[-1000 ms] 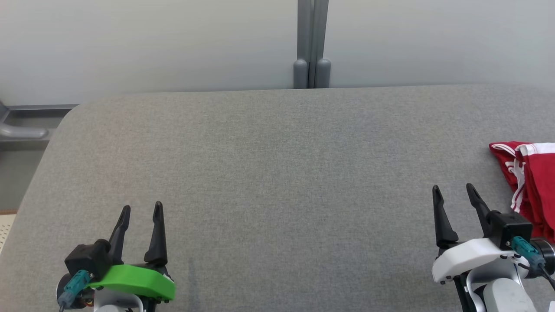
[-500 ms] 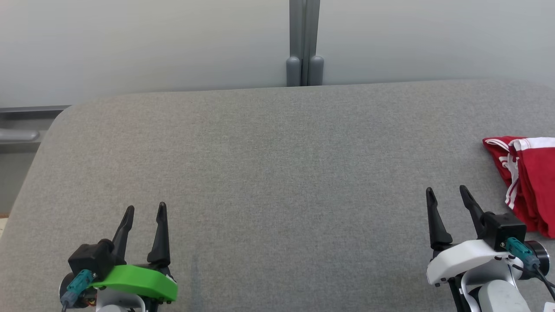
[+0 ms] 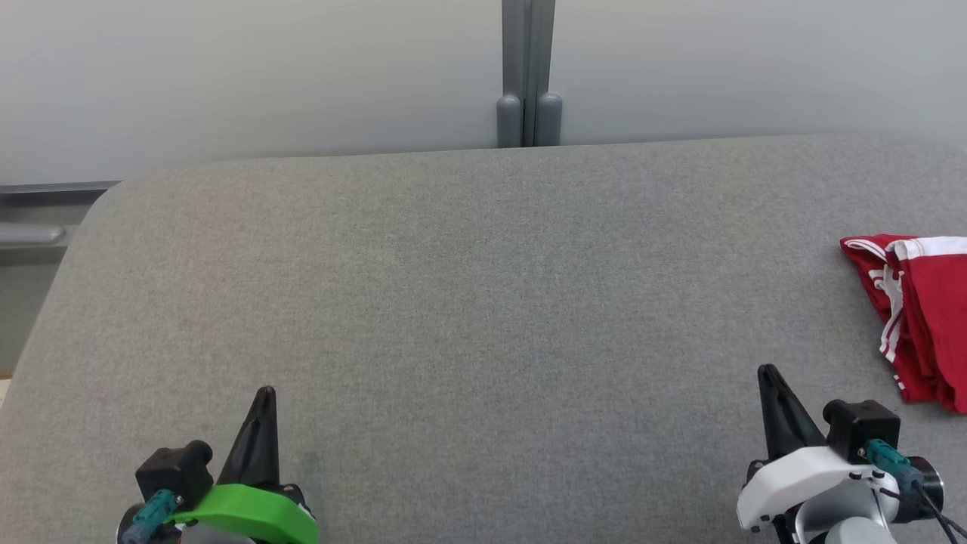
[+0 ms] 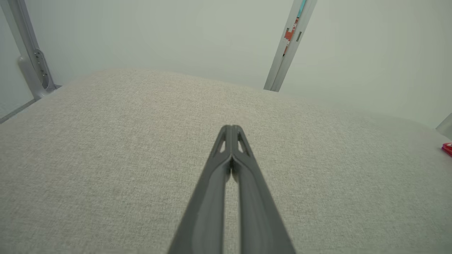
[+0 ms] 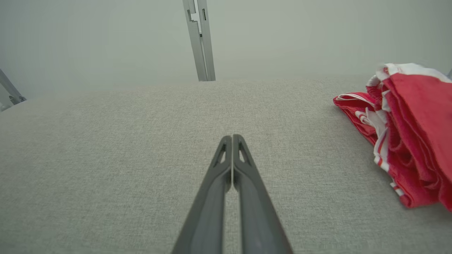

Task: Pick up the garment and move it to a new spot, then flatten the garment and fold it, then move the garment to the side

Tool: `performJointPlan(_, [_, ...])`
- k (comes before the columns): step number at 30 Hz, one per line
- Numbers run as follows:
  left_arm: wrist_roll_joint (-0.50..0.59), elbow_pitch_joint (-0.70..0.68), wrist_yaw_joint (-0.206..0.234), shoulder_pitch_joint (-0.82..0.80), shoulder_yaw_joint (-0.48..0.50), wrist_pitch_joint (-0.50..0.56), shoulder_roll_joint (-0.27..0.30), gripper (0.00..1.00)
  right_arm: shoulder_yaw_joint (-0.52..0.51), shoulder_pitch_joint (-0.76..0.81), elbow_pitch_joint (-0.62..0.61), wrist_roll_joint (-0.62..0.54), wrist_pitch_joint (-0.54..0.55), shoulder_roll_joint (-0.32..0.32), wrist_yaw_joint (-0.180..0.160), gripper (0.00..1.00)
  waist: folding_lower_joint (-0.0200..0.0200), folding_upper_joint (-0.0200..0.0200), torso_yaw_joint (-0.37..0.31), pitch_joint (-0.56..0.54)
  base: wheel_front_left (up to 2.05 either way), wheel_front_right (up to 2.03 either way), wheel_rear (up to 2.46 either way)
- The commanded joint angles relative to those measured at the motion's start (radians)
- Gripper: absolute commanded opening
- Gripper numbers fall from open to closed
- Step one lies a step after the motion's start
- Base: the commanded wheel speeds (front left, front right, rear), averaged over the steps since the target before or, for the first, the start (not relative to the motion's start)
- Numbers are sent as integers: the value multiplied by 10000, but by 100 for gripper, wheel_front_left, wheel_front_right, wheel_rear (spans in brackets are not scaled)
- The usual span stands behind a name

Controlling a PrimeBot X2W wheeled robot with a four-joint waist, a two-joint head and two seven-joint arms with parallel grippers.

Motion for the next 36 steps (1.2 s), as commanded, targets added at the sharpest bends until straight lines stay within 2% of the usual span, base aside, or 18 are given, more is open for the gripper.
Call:
performJointPlan(1, [-260, -85, 0, -43, 55, 85, -5, 0, -55, -99, -29, 303, 87, -10, 0, 0, 0, 0, -2, 0, 0, 0, 0])
performJointPlan(18, [-2917, -394, -5, -141, 528, 903, -113, 0, -160, -271, -129, 3601, 681, -32, -2, 0, 0, 0, -25, 5, 0, 0, 0])
performJointPlan(36, [-5211, -653, -9, -241, 929, 1607, -208, 0, -262, -444, -187, 6439, 1201, -53, -5, 0, 0, 0, -50, 10, 0, 0, 0])
